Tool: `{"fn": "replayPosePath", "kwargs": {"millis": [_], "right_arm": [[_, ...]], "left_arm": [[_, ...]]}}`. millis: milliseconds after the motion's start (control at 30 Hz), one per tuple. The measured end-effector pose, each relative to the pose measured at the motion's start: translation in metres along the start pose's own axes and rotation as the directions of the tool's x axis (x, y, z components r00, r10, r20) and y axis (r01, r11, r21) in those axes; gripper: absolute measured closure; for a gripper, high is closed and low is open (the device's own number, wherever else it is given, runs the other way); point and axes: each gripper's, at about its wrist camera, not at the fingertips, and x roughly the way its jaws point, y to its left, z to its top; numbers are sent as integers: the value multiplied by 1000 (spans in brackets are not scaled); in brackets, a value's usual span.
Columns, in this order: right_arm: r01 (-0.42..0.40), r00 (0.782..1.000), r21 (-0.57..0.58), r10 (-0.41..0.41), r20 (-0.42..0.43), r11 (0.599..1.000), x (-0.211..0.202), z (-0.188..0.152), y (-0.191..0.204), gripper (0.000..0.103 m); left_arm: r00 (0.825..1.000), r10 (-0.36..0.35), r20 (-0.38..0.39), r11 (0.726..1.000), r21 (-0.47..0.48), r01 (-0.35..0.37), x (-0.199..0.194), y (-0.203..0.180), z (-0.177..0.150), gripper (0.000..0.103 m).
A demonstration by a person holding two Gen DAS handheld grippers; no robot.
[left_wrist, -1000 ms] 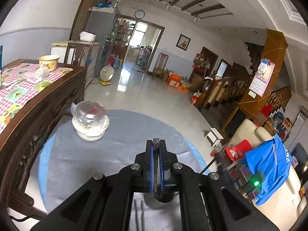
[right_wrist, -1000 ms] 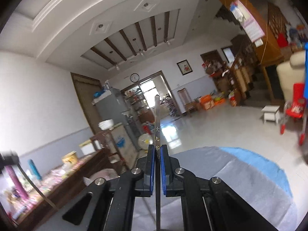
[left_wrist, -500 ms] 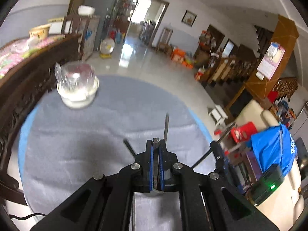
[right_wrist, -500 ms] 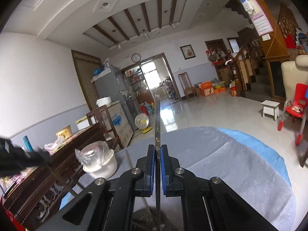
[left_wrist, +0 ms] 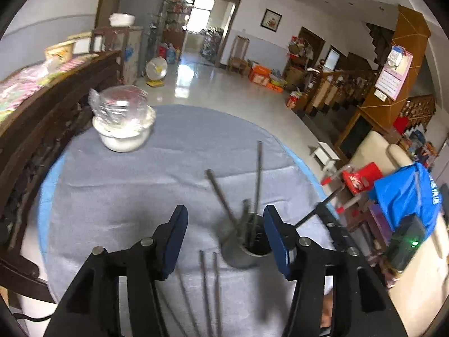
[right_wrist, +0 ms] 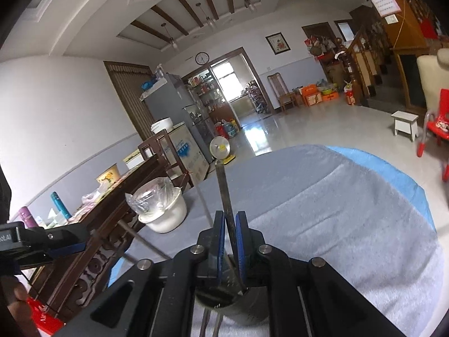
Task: Organize utensils
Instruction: 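Lower both utensils into the grey perforated cup and open both tools, then move both tools back to the dark utensils lying on the cloth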
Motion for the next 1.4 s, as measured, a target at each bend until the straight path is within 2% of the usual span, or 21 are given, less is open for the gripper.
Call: {"fn": "replayPosePath", "kwargs": {"millis": [100, 233, 467, 567, 700, 967, 1267, 1400], "right_arm": [[-18, 1000, 14, 18, -2, 1000, -12, -4, -4, 93], [-37, 999, 15, 38, -22, 999, -24, -12, -6, 93], [-87, 991, -31, 84, -102, 996, -35, -32, 6, 93], [-109, 985, -75, 97, -144, 991, -33, -44, 18, 93], [-132, 973, -74, 115, -198, 988, -25, -57, 22, 93], [-157, 952, -77, 130, -277, 985, -8, -76, 31, 93], [-164, 938, -94, 126, -323, 982, 2, -86, 41, 93], [-166, 932, -102, 122, -343, 981, 5, -90, 45, 93]], "left_arm": [[998, 56, 12, 998, -2, -56, -6, 13, -8, 39], [988, 154, 25, 988, 1, -154, -10, 30, -23, 32], [971, 237, -40, 972, 14, -236, 1, 51, -54, 31], [960, 275, -52, 961, 42, -273, 5, 55, -66, 31], [948, 315, -51, 946, 91, -310, 5, 58, -82, 31], [937, 346, -55, 934, 109, -339, 8, 73, -91, 30], [940, 340, -44, 937, 103, -334, 9, 80, -94, 26], [929, 367, -59, 927, 109, -359, 13, 83, -98, 22]]}}
